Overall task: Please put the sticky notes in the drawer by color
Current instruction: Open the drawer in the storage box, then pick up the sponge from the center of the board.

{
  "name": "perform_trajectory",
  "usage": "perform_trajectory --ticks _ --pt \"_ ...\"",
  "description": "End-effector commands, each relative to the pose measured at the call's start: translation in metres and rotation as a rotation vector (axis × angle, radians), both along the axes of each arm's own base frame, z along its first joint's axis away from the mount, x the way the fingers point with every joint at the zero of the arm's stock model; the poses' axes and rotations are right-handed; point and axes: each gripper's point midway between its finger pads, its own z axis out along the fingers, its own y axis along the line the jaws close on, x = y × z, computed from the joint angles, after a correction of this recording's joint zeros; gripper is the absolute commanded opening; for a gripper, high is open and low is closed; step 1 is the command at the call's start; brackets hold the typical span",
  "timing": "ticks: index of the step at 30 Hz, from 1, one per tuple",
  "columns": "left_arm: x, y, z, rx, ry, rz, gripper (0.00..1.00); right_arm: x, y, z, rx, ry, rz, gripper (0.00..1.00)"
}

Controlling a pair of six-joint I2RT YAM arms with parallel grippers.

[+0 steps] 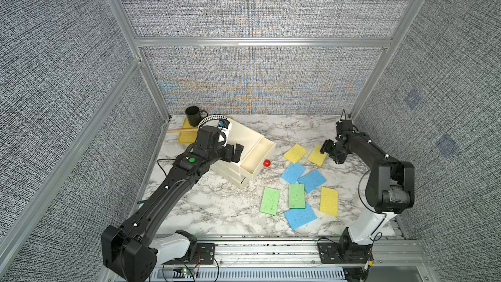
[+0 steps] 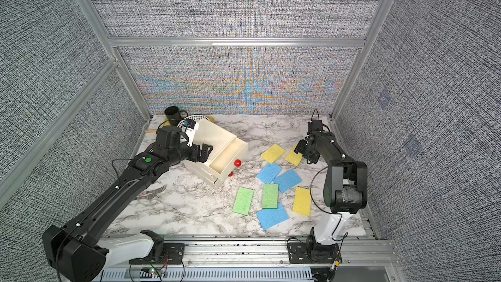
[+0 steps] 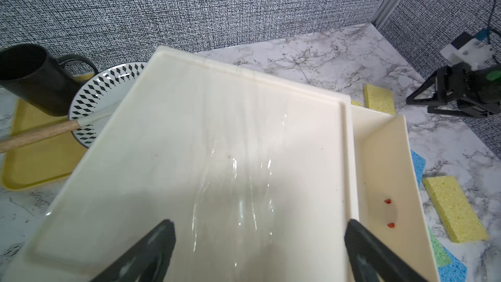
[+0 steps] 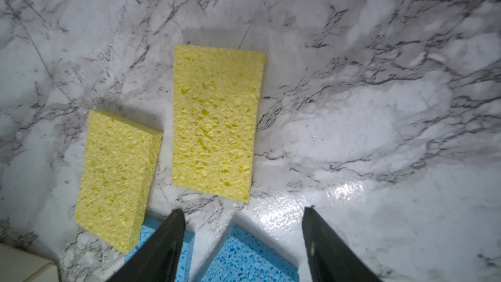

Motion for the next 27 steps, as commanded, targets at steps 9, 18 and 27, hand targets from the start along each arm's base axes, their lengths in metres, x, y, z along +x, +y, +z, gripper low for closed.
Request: perform_trajectory --ticks 9,18,27 --pt "-0.001 -0.004 -0.003 0.007 0.011 -0.035 1.0 0.002 0.015 -0.047 0.058 0.064 0.03 0.6" --pt "0.002 -0.003 -0.01 0.029 0.045 -0.021 1.0 -0.011 0.015 -0.071 0.026 0.109 0.013 0.25" --pt "-0.01 -0.022 -0.005 -0.035 0.08 -0.123 1.0 -0.008 0.029 -0.006 -0.008 -0.032 0.112 0.0"
